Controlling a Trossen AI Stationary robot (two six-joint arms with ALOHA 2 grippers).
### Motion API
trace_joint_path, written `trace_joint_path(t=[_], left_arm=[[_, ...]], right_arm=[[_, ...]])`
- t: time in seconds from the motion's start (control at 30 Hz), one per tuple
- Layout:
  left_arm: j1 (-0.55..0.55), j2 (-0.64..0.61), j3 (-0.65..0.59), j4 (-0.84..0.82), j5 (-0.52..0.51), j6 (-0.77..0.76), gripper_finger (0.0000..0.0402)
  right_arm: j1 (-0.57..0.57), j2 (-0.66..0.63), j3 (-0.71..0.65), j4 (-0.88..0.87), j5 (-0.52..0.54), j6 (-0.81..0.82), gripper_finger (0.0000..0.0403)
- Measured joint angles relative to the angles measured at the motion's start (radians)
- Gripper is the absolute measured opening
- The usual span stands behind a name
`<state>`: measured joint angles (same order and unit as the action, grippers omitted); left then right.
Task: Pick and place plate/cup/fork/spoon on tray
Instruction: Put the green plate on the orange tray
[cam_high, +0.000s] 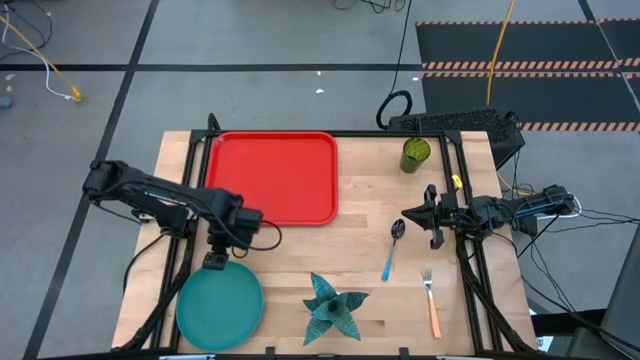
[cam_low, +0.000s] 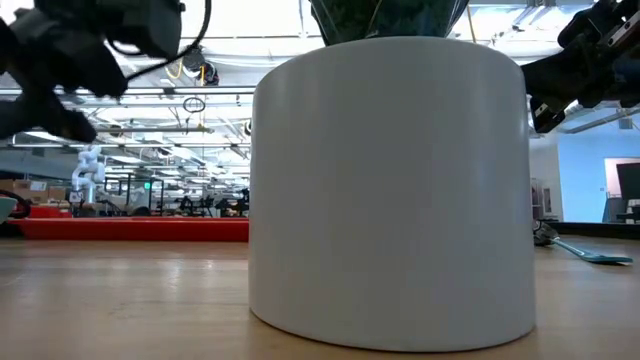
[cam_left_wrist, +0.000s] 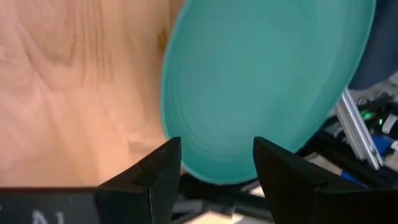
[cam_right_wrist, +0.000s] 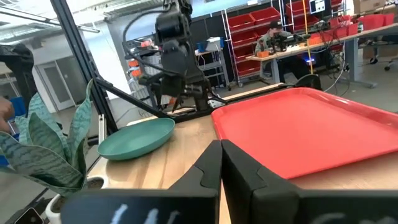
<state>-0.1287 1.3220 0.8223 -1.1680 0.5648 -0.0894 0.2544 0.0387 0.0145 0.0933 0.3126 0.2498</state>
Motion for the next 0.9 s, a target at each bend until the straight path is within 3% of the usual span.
trace_joint_path(t=[0.7,0.9], left_arm=[[-0.029,0.0,-0.182,0.272,-0.048,-0.15,0.0202],[-0.051,0.0,-0.182,0.303,-0.123,-0.179,0.0195]], right_arm=[[0.0,0.0,0.0,0.0,0.0,-0.003,0.0],[0.0,0.0,0.0,0.0,0.0,-0.001,0.0]])
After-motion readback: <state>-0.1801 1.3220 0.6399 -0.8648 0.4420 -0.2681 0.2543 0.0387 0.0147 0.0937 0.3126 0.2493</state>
